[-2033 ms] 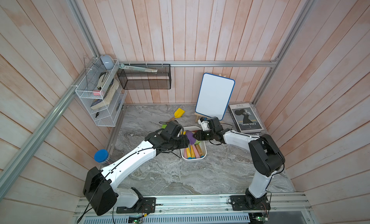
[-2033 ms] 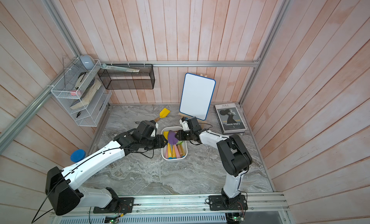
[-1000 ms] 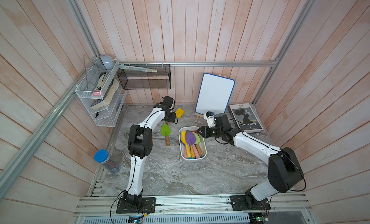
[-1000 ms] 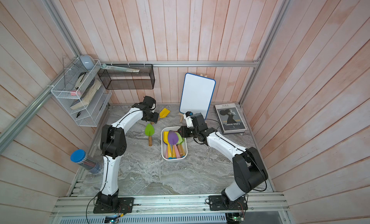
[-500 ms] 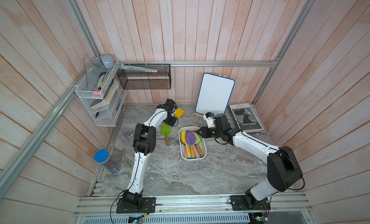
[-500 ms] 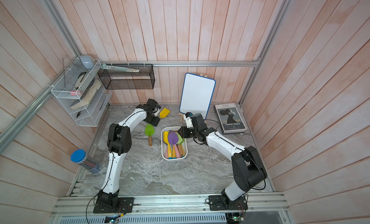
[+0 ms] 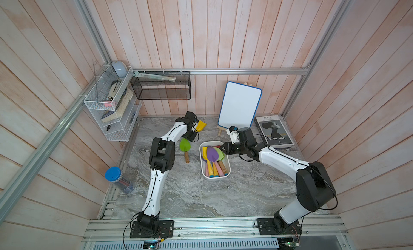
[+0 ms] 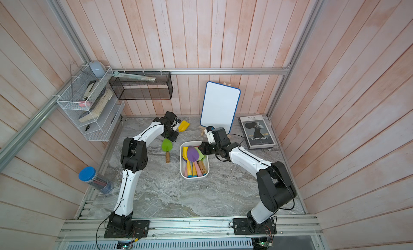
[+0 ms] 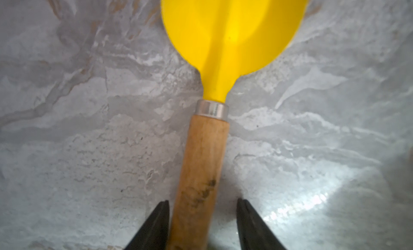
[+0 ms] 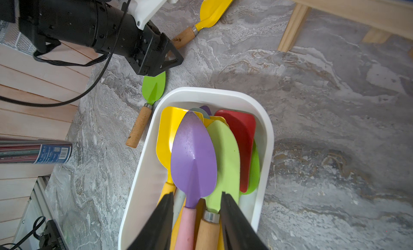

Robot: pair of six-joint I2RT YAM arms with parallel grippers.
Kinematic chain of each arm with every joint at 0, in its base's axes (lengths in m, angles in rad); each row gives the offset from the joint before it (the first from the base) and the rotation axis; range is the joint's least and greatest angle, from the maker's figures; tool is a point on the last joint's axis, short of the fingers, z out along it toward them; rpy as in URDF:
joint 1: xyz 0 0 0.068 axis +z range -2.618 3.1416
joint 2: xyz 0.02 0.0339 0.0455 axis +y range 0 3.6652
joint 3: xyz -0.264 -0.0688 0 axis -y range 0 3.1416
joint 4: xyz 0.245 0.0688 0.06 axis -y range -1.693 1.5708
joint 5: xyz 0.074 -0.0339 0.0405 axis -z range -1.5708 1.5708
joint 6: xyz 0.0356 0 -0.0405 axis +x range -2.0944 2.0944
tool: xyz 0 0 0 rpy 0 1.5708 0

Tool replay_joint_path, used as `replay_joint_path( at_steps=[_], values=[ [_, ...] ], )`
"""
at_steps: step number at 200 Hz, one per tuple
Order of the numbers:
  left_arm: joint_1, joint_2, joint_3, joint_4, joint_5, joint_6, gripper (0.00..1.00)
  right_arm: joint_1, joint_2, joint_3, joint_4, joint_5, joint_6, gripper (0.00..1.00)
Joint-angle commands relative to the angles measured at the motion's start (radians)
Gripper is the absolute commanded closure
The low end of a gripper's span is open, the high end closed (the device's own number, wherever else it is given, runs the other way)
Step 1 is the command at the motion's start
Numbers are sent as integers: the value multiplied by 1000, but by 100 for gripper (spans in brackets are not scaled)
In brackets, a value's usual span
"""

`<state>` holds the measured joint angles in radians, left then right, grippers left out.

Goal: Put the shovel into the storage box
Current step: Pick up the shovel from the center of the board.

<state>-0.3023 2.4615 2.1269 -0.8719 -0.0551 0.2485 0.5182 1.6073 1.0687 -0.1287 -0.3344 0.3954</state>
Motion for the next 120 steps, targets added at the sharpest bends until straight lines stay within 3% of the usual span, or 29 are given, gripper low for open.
replay_joint_path(
  at_steps=[1, 47, 120],
  values=[
    [3, 8, -33, 11, -1, 14, 64, -1, 15, 30, -10, -7, -2, 60],
    [1, -9, -48, 27, -15, 14, 89, -1, 15, 30, -14, -8, -3, 60],
    [-46, -186, -52, -1, -63, -37, 93, -1, 13, 55, -18, -5, 15, 60]
  ],
)
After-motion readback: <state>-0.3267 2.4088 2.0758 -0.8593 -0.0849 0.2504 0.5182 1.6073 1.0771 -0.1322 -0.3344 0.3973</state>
